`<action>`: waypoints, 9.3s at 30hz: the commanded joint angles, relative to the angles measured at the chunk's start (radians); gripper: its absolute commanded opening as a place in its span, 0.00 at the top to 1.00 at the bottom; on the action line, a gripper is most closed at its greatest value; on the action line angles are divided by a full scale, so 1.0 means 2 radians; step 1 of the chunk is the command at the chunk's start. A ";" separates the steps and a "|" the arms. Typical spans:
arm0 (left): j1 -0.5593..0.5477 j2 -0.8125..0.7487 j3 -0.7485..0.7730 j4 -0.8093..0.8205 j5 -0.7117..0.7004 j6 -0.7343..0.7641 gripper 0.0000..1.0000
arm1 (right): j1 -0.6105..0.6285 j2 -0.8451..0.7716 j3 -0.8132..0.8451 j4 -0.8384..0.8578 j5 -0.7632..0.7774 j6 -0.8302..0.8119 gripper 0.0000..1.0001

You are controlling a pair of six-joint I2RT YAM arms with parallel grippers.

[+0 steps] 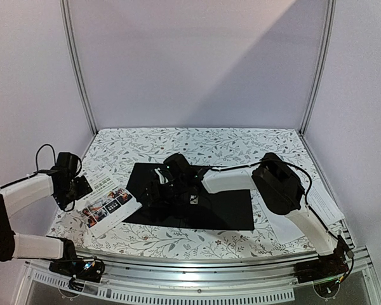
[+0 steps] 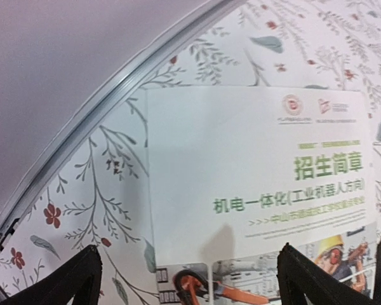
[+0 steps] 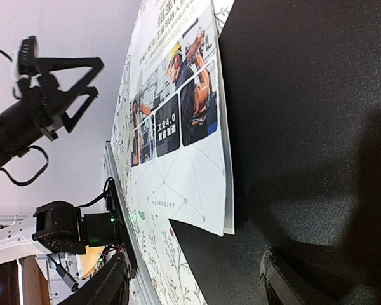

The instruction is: Put the files into the folder

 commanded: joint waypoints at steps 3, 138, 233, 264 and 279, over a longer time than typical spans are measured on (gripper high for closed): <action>0.024 0.049 -0.033 0.043 0.059 -0.019 0.05 | 0.004 0.011 -0.017 -0.025 -0.006 0.000 0.31; -0.443 0.236 0.158 0.120 0.085 0.120 0.18 | -0.186 -0.504 -0.575 -0.074 0.152 -0.133 0.97; -0.587 0.363 0.303 0.084 0.111 0.378 0.26 | -0.268 -0.357 -0.417 -0.223 0.085 -0.233 1.00; -0.344 0.332 0.239 0.163 0.203 0.096 0.26 | -0.268 -0.429 -0.510 -0.176 0.075 -0.217 0.82; -0.336 0.366 0.222 0.167 0.237 0.066 0.27 | -0.249 -0.374 -0.489 -0.177 0.056 -0.211 0.60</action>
